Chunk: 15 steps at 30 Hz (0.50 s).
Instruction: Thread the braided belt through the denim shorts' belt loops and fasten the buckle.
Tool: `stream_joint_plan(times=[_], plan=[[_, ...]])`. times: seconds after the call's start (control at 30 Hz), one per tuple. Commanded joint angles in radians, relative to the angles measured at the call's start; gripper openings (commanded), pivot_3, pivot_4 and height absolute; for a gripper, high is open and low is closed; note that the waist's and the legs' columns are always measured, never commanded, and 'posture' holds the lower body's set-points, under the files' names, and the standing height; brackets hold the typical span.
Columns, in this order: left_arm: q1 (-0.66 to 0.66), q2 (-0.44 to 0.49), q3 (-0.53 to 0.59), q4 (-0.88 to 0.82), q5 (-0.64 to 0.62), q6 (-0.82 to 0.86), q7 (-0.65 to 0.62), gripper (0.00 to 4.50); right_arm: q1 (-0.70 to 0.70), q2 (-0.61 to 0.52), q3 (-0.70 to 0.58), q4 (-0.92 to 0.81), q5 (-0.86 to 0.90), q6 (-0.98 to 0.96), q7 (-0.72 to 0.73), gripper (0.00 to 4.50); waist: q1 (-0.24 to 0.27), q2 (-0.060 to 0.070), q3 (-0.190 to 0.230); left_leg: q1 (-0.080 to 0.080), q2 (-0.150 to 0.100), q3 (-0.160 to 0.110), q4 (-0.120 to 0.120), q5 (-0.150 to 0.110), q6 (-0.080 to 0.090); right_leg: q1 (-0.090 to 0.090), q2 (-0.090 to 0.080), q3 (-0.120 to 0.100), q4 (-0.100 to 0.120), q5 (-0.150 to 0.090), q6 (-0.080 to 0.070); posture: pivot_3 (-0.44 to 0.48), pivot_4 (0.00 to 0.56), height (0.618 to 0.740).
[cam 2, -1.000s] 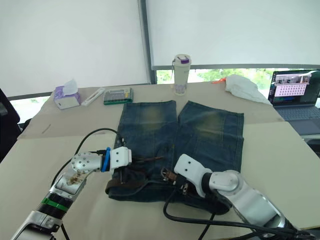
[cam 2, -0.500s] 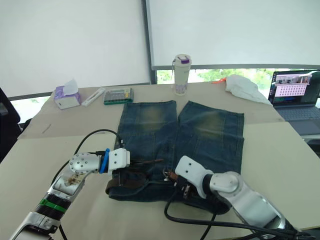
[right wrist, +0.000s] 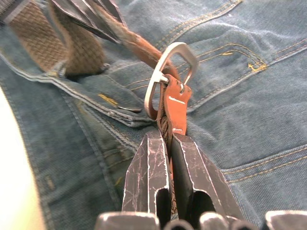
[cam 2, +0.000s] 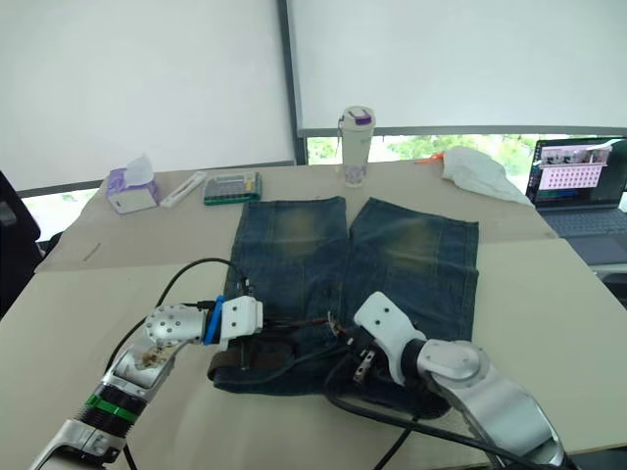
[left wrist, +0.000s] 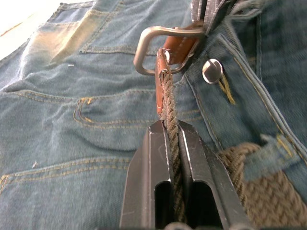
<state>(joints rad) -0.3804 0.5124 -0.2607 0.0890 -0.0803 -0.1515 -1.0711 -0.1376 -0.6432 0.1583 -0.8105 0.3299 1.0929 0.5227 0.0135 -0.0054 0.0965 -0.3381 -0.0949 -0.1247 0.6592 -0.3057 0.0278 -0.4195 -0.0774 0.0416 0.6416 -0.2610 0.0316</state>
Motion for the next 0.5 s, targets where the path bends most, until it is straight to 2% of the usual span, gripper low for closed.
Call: stream_joint_plan(times=[0.03,0.2,0.5], plan=[[-0.028,-0.023,-0.013,-0.022,0.000,0.002,0.010,0.00,-0.001,-0.005,-0.017,-0.049,0.016,-0.009,-0.005,0.04,-0.001,0.000,0.000,0.000,0.000,0.000,0.000,0.000,0.000,0.000,0.000,0.000,0.000,0.000,0.000,0.000,0.150,0.740],[-0.070,-0.076,-0.038,0.002,0.005,-0.007,0.017,0.00,-0.005,-0.019,0.010,-0.043,0.005,-0.032,-0.013,0.04,0.001,0.000,0.000,0.000,0.000,0.000,0.000,0.000,0.000,0.000,0.000,0.000,0.000,0.000,0.000,0.000,0.150,0.740],[-0.116,-0.090,-0.072,0.049,-0.004,-0.047,-0.053,0.00,0.011,-0.053,0.034,-0.025,-0.038,-0.108,-0.018,0.04,0.001,0.000,0.000,0.000,0.000,0.000,0.000,0.000,0.000,0.000,0.000,0.000,0.000,0.000,0.000,0.000,0.150,0.740]])
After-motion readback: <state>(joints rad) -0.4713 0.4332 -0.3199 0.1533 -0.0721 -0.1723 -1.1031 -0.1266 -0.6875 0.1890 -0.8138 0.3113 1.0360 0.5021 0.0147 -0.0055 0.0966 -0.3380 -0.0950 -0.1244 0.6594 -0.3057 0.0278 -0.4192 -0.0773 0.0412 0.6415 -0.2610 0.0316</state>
